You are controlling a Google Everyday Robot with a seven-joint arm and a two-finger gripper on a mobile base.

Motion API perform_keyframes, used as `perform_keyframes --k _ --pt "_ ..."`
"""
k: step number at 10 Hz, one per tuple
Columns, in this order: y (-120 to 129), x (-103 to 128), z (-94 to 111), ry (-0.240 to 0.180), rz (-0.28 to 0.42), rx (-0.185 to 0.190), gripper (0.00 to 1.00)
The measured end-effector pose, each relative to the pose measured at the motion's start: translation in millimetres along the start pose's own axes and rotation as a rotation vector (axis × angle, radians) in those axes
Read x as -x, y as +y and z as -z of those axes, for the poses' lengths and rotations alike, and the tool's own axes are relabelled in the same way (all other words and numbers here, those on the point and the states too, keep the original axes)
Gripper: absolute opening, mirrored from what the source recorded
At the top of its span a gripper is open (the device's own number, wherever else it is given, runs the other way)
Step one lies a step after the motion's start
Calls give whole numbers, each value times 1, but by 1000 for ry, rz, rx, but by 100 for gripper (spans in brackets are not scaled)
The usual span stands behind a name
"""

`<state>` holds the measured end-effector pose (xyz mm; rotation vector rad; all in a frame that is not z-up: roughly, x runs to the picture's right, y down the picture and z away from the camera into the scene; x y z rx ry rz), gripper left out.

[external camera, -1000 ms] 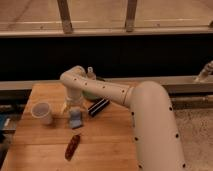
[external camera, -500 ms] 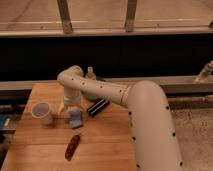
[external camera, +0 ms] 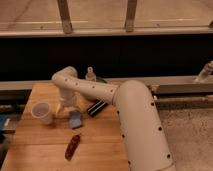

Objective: Place the white sponge in the ceramic cup

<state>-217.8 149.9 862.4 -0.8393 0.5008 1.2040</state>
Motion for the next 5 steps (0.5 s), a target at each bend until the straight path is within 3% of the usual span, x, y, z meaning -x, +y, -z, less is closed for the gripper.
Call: perform_keyframes --k 5 --pt "-17 -5 -10 14 -49 -18 80"
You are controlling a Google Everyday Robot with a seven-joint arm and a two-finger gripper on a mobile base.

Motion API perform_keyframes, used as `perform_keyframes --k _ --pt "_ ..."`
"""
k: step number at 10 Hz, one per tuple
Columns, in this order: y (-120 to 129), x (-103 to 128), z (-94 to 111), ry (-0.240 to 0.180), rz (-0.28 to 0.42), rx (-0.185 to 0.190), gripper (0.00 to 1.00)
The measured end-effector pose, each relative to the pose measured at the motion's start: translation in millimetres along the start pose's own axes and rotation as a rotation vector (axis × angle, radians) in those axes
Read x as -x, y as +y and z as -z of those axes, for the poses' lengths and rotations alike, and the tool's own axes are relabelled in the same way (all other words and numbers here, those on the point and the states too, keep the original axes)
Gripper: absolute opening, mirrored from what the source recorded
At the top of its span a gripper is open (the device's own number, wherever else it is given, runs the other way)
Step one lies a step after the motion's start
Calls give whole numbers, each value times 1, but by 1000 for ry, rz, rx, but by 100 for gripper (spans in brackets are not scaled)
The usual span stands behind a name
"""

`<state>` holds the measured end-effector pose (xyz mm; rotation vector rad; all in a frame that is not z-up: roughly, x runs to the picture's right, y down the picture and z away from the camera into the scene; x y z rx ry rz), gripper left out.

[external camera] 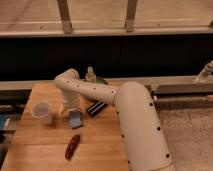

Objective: Place the white sponge in the ceramic cup

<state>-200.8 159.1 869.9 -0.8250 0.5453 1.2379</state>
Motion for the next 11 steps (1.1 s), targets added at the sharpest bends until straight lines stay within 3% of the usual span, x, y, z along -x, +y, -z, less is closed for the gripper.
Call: perform_keyframes --k 8,11 --pt "-4 2 -5 -13 -20 -14 78" --pt "1 2 -7 -11 2 -34 49"
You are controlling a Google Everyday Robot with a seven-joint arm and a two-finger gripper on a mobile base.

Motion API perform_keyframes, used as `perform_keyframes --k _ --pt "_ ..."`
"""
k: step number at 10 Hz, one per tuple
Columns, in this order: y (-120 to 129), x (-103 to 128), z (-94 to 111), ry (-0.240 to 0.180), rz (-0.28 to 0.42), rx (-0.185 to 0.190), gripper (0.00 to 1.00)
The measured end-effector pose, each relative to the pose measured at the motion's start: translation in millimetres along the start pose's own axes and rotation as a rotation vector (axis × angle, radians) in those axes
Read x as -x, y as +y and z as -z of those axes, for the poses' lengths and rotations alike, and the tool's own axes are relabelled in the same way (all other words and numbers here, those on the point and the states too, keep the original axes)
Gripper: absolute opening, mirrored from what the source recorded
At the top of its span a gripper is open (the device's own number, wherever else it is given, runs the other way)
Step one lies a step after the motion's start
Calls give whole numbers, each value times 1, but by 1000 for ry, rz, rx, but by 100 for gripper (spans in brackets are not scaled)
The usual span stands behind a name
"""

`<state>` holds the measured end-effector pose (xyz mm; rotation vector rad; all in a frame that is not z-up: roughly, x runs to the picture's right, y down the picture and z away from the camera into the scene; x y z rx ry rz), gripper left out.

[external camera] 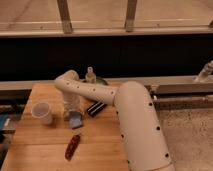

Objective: Place the white sponge in the ceramic cup

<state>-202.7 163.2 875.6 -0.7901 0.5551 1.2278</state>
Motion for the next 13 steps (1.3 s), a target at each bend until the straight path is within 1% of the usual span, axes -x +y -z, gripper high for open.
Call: perform_keyframes --k 1,3,4,6,7,8,9,10,12,13 --pt "-1 0 0 3 2 -5 41" --pt "-1 0 -1 2 6 -4 21" --pt "0 1 -1 0 8 -4 15" --pt "-3 0 1 -9 10 6 14" --pt "-1 1 6 -13 17 32 14" --pt "-4 1 11 -18 18 48 14" --pt "-9 1 20 -30 17 62 14" --pt "-13 2 33 -54 16 71 14" --pt "-15 4 58 -99 22 65 14" --pt "-16 7 75 -131 20 53 14"
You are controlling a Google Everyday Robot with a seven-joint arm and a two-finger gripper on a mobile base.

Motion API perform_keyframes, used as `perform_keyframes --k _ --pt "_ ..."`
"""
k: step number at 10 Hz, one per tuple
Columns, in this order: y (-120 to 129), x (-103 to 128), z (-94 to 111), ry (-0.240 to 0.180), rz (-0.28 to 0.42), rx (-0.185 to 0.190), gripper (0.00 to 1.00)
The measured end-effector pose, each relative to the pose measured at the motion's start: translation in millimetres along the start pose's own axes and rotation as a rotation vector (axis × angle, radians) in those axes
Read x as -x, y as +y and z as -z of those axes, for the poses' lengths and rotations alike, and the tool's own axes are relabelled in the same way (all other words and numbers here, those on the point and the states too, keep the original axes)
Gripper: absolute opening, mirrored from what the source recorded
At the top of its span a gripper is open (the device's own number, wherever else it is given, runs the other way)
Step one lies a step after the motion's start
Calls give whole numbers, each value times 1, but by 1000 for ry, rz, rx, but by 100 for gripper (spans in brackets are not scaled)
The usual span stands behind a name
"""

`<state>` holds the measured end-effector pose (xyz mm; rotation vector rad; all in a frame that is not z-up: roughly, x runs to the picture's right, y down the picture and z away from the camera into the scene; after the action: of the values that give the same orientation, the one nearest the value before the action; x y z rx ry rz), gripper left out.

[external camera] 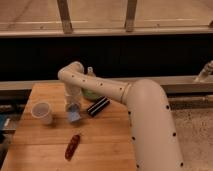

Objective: Place the white sponge in the ceramic cup

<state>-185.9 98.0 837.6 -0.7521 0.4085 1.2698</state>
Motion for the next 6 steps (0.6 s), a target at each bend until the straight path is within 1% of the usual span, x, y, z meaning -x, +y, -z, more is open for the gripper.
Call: perform_keyframes --k 3,4,6 --pt "4 17 35 -62 14 -42 14" --pt "12 29 52 -90 31 -58 14" --pt "24 48 81 -136 66 -65 14"
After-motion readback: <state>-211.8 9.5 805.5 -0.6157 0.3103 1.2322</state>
